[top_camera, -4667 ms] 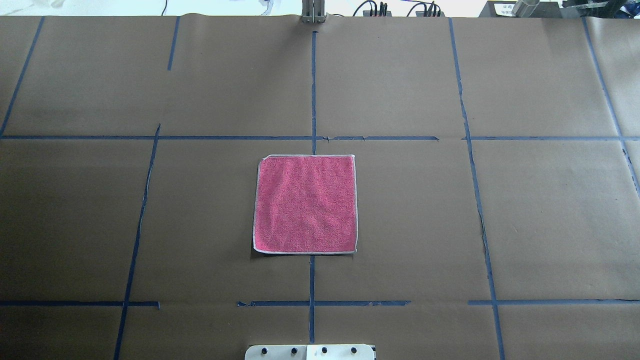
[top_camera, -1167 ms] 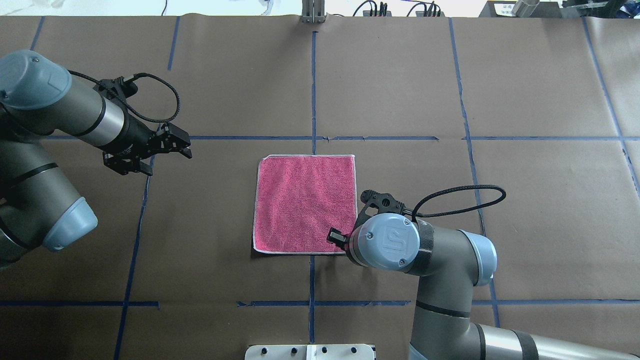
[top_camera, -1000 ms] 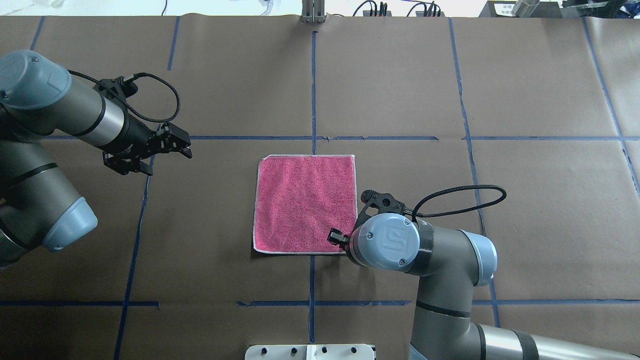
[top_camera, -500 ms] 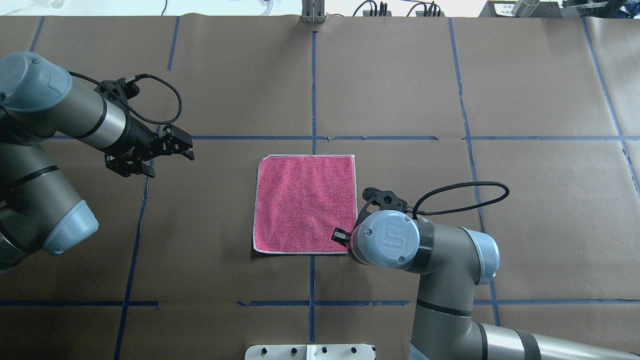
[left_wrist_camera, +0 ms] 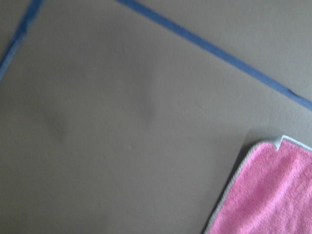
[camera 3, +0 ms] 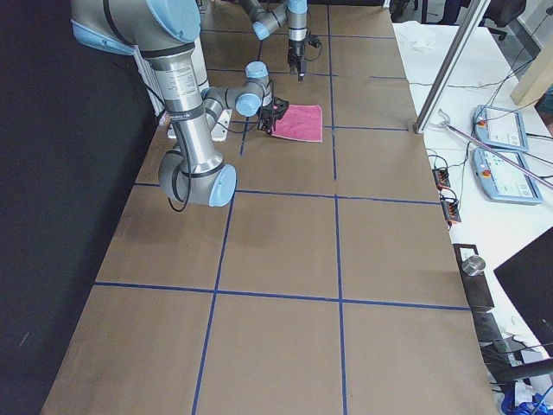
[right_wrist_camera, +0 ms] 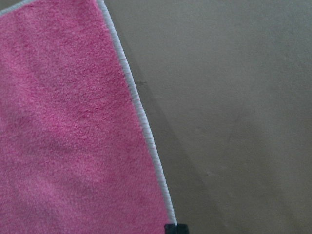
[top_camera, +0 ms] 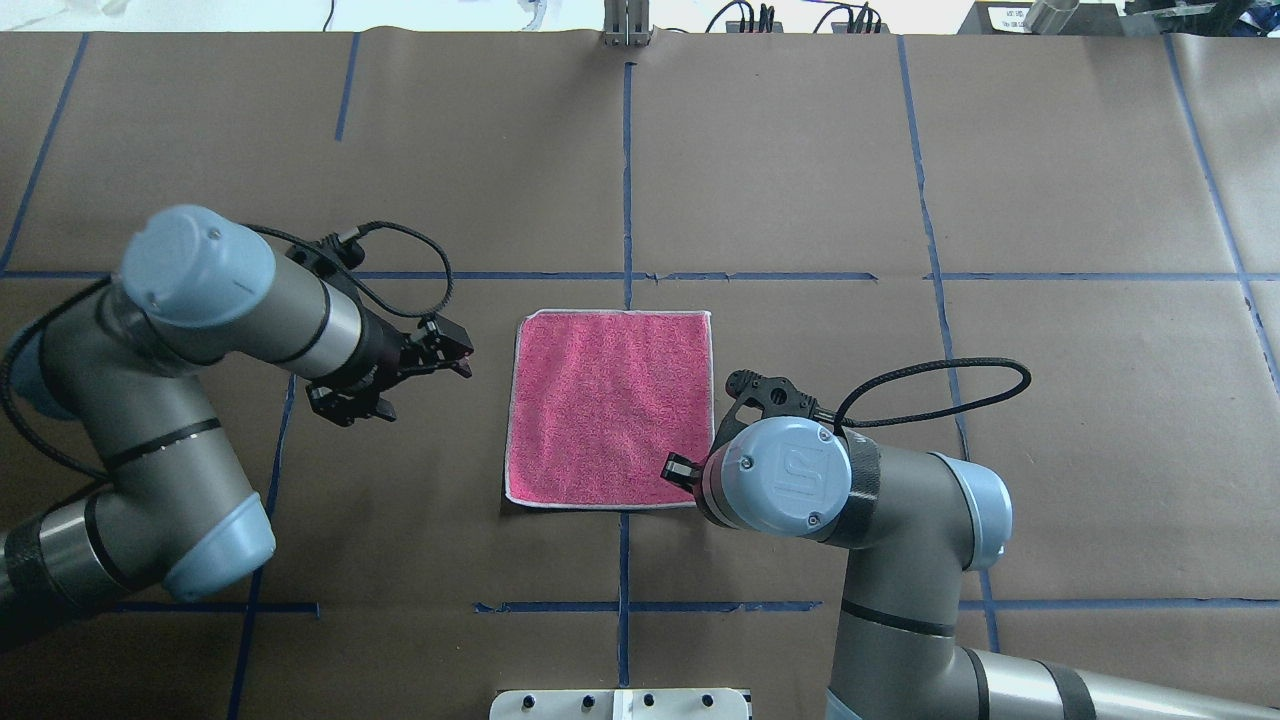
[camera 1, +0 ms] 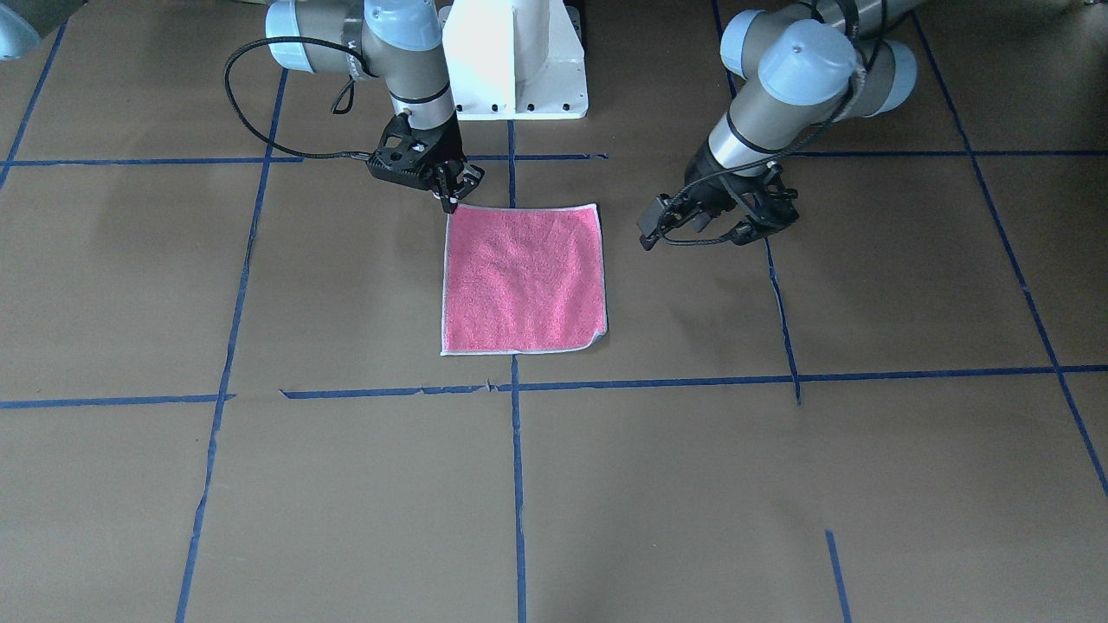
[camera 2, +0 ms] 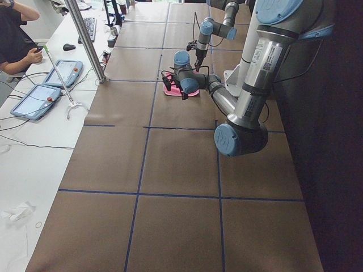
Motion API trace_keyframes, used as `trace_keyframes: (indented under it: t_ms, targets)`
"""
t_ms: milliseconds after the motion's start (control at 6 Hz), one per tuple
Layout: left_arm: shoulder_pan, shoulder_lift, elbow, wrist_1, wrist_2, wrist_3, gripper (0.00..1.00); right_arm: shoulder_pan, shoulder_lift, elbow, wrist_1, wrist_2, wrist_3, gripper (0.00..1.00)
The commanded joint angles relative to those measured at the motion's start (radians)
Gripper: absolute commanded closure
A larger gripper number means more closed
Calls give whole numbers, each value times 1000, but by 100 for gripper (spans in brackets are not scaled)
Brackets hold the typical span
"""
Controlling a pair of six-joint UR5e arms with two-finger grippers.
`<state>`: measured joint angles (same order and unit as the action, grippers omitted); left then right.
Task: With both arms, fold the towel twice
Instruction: 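Lower the left gripper to the towel's opposite edge, both grippers at the near corners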
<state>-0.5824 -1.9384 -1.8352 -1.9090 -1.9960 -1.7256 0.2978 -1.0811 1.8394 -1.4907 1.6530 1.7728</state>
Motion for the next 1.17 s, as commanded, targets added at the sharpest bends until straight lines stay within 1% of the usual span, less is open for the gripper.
trace_keyframes:
  t_ms: [0,167,333,500,667,833,1000]
  targets:
    - [178,-17,16,36,176,-89,0,3,-2,6,-3,2,-4,100]
    - [199,-36,22,41,201,-100,3,4,-2,4,-3,4,-7,100]
    - [222,-45,22,42,204,-123,11,4,-2,3,-3,4,-7,100]
    - [231,-50,24,42,204,-124,29,6,-2,3,-3,4,-7,100]
    - [231,-53,24,42,204,-123,40,7,-2,4,-5,4,-7,100]
    - [231,-53,25,42,206,-123,40,9,-2,3,-5,5,-7,100]
    - [231,-53,25,42,206,-123,55,9,0,6,-3,7,-7,100]
